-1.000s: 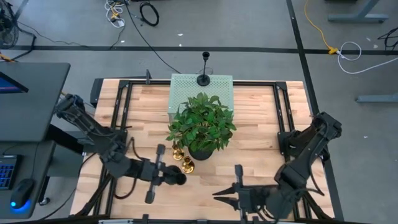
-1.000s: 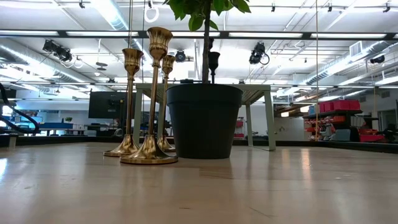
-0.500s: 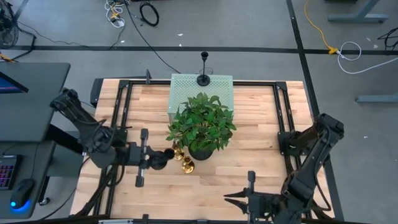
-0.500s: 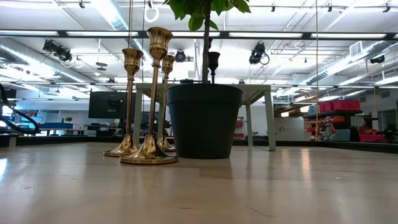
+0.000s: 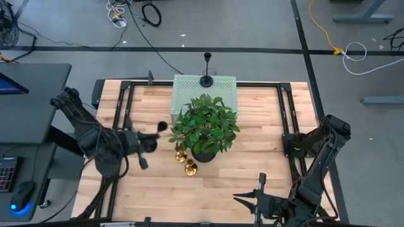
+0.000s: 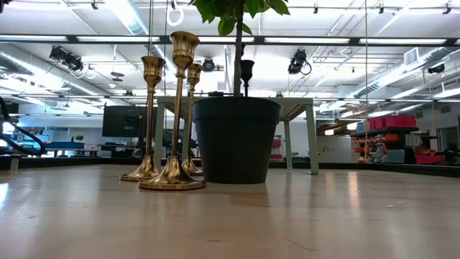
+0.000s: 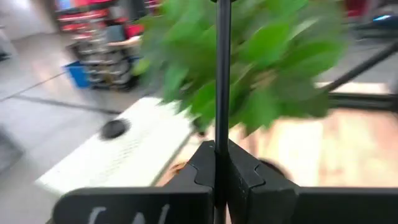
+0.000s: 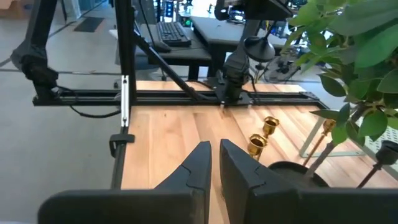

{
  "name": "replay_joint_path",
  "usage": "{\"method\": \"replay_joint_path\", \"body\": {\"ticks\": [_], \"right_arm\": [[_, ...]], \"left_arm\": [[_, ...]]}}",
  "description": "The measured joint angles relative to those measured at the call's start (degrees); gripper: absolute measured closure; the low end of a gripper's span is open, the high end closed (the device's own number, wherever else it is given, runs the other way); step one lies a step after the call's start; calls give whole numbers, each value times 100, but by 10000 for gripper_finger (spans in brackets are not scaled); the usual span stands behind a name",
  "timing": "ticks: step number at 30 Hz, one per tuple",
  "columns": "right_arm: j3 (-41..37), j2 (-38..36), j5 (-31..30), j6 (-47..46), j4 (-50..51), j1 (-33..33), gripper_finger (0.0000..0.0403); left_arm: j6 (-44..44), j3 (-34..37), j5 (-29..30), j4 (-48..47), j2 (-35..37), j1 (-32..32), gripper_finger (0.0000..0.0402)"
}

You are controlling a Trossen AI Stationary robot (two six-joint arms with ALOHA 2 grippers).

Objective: Pick & Place candle stick holders
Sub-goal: Put the bottom black candle holder on the shelf

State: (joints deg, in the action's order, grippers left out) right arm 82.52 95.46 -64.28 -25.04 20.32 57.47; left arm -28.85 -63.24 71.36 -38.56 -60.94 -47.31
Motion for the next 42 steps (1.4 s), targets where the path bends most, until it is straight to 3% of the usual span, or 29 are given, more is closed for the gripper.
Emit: {"method": "replay_joint_path", "body": {"ticks": [6,10,21,34,42], "right_arm": [[0,0,-180,35,141,0,369],[0,-60,-331,-219,594,-31,369],[0,-111,-133,-594,1496,-534,369],[0,-111,82,-490,2007,-976,369],[0,-109,209,-190,2027,-1316,369]], "left_arm": [[-2872,22,1208,-2864,75,-330,391],[-4026,522,1514,-3551,301,-353,391],[-4122,2371,1616,-2505,1541,-162,391],[-3756,2463,1870,-2718,2318,-162,391],[-3693,2463,1872,-2772,2401,-165,391]]}}
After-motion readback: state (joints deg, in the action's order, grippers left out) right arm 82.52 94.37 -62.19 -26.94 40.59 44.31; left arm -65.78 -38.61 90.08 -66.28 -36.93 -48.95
